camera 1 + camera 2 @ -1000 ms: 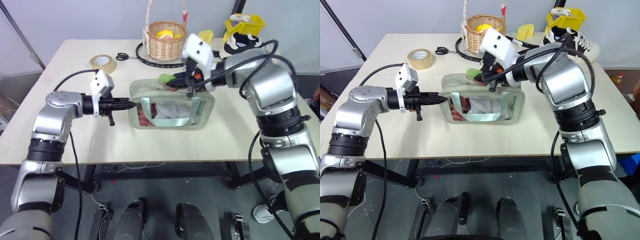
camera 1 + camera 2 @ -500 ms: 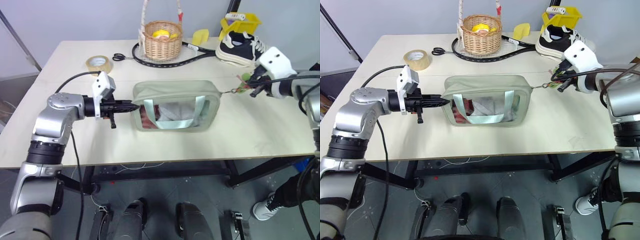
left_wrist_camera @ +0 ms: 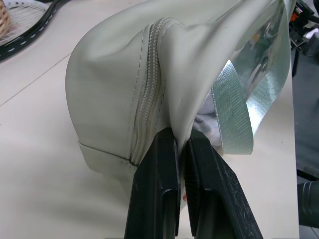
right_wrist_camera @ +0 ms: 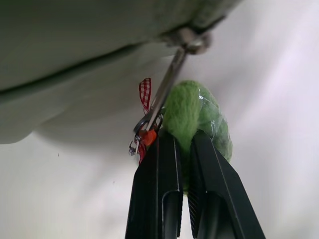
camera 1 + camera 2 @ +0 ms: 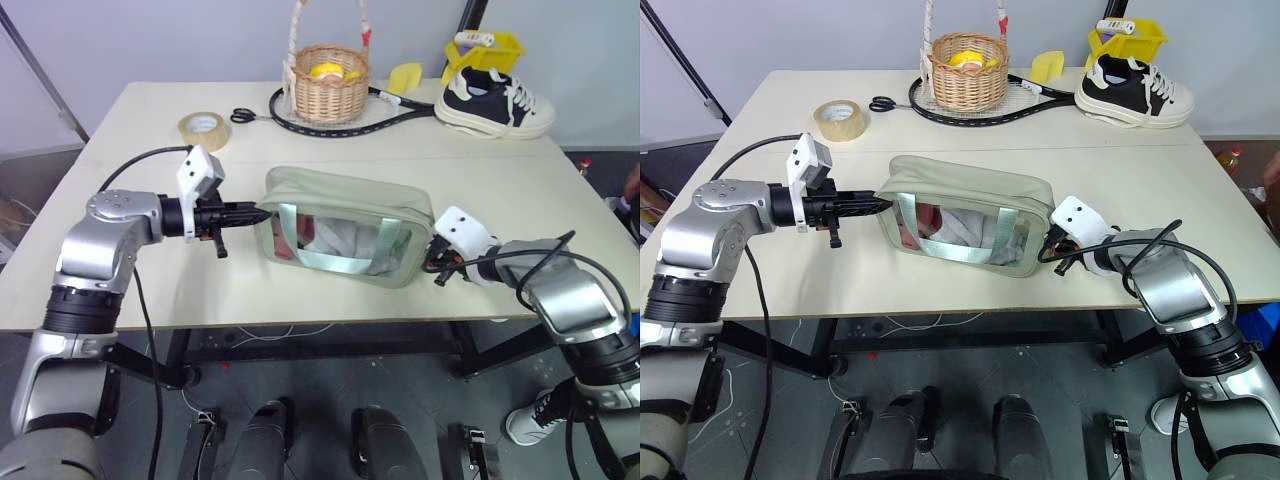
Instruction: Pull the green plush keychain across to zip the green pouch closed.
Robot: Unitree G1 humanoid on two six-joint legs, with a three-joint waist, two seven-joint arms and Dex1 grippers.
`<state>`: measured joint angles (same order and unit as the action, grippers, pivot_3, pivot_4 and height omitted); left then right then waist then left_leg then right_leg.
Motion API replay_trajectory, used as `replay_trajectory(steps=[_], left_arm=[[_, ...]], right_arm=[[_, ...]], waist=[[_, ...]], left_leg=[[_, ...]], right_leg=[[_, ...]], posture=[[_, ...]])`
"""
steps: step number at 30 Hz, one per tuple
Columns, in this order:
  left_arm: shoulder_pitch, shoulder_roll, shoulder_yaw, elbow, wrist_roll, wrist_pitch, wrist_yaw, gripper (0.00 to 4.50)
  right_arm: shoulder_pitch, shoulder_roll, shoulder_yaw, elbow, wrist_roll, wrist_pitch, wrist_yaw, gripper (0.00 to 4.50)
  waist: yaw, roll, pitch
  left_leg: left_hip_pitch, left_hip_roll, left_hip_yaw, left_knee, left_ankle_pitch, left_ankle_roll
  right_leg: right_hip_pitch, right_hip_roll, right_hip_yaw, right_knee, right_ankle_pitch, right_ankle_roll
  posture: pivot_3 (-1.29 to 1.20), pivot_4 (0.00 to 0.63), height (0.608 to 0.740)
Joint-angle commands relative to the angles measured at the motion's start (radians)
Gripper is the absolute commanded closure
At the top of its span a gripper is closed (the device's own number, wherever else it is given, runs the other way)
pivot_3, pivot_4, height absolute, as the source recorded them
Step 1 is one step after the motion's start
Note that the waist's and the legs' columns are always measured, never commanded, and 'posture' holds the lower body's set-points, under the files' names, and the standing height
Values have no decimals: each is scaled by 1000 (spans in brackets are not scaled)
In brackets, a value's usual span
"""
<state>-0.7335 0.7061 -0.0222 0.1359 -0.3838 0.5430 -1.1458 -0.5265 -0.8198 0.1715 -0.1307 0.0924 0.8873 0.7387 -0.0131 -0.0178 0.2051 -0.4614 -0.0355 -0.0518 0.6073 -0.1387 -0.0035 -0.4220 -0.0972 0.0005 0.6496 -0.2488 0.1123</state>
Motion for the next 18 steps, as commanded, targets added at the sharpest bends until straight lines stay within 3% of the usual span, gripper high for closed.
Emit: replay_trajectory(steps=[1,4,8,11,12,15,18], left_arm=[[-4,15,36,-37,-17,7,14,4500],[1,12,37,-56,-26,19,19,4500],[2,14,43,-74,-36,35,23,4500],[8,22,50,-88,-51,47,19,4500],[10,28,54,-97,-62,62,13,4500],[13,62,73,-134,-118,132,-20,3431],[20,95,100,-176,-143,129,-31,2040]], right_arm=[[-41,-17,-68,44,-2,1,-17,4460],[-101,-17,-143,79,34,38,-21,3689],[-169,-29,-242,75,108,93,4,1759],[-167,-93,-332,1,212,113,109,284],[-151,-120,-360,-23,245,99,151,284],[-122,-172,-407,-58,317,62,237,205],[-104,-201,-424,-93,377,47,297,205]], waist=[[1,0,0],[1,0,0],[1,0,0],[5,0,0],[5,1,0],[2,1,0],[-5,1,0]], left_leg=[[0,0,0,0,0,0],[0,0,0,0,0,0],[-1,0,0,0,0,0],[-1,0,-1,0,0,0],[-2,-1,-1,0,0,0],[-2,-1,-1,0,-1,2],[-1,0,0,0,-1,2]], right_leg=[[0,0,0,0,0,0],[0,0,0,0,0,0],[-1,0,0,0,0,0],[-1,0,0,0,0,1],[-1,-1,-1,-1,0,1],[0,-1,0,-2,1,1],[0,-1,0,-2,0,0]], posture=[[0,150,724],[0,150,724],[0,150,724],[0,150,724],[0,150,724],[0,150,724],[0,150,724]])
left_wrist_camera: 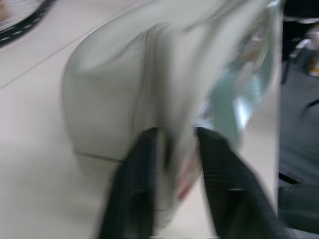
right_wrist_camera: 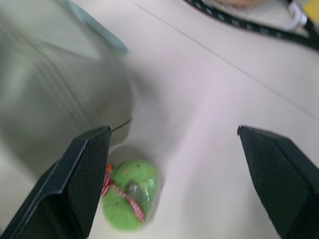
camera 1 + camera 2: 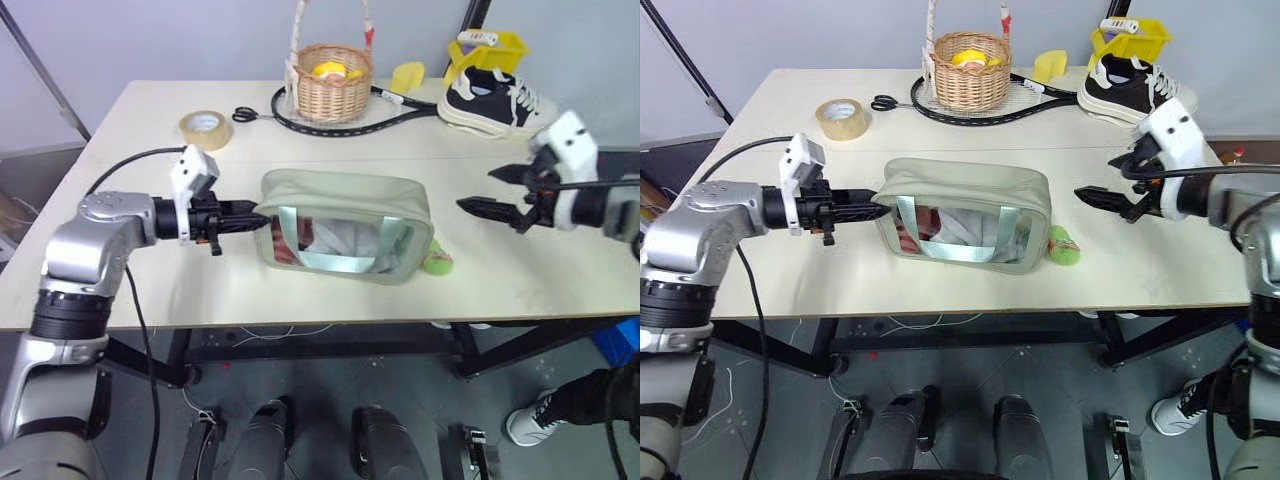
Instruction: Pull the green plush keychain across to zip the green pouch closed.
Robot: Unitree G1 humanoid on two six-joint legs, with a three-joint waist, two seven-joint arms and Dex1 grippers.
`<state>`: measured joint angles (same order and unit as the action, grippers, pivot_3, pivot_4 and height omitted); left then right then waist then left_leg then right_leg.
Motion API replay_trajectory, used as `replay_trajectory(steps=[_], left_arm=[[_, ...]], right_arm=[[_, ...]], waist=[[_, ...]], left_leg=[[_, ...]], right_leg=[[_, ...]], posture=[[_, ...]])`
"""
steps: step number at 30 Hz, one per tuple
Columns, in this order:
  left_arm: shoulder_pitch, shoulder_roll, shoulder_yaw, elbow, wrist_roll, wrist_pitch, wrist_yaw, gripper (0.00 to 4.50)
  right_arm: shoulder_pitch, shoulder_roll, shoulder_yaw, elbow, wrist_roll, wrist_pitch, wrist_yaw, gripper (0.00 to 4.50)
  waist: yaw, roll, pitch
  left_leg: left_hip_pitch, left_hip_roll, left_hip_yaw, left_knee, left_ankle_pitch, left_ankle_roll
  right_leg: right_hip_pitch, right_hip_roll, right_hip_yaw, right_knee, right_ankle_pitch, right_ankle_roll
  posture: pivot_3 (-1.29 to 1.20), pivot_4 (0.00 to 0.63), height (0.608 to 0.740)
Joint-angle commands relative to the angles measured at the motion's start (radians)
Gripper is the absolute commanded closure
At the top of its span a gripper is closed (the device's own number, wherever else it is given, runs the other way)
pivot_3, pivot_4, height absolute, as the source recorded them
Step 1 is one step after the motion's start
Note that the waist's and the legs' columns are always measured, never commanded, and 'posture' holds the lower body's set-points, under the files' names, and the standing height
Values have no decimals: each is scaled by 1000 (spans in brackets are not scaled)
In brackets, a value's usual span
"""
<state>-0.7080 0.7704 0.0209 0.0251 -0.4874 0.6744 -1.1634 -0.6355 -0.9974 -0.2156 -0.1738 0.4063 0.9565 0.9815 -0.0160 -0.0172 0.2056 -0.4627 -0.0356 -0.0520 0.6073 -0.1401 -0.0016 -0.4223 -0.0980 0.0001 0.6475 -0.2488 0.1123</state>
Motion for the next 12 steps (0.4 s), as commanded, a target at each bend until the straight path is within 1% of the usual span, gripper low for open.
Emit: replay_trajectory(steps=[1,2,4,7,10,12], left_arm=[[-7,50,64,-66,-51,16,-24,1531],[-3,88,84,-71,-83,40,-66,794],[-7,152,117,-64,-130,87,-125,50],[-33,208,140,-28,-160,126,-143,50],[-15,226,132,-34,-159,102,-174,50],[7,221,131,-45,-169,89,-199,50]], right_arm=[[15,-35,-40,-63,80,-27,74,205],[29,-51,-46,-80,100,-35,102,205],[53,-78,-58,-105,128,-51,147,205],[79,-106,-80,-138,178,-72,192,205],[113,-128,-102,-186,229,-82,239,205],[135,-133,-101,-191,227,-101,236,205]], waist=[[-2,0,0],[-2,0,0],[-1,1,0],[1,1,0],[8,1,0],[8,1,0]], left_leg=[[0,0,0,0,0,0],[0,0,0,0,0,0],[0,0,0,0,0,0],[-1,0,0,0,0,0],[-1,0,0,0,-1,0],[-1,0,1,0,-2,-1]], right_leg=[[0,0,0,0,0,0],[0,0,0,0,0,-1],[-1,0,0,0,0,-1],[-2,-1,0,-1,-1,-1],[0,-2,0,-1,-1,-1],[0,-4,0,-2,-1,-1]], posture=[[0,150,724],[0,150,724],[0,150,724],[0,150,724],[0,150,724],[0,150,724]])
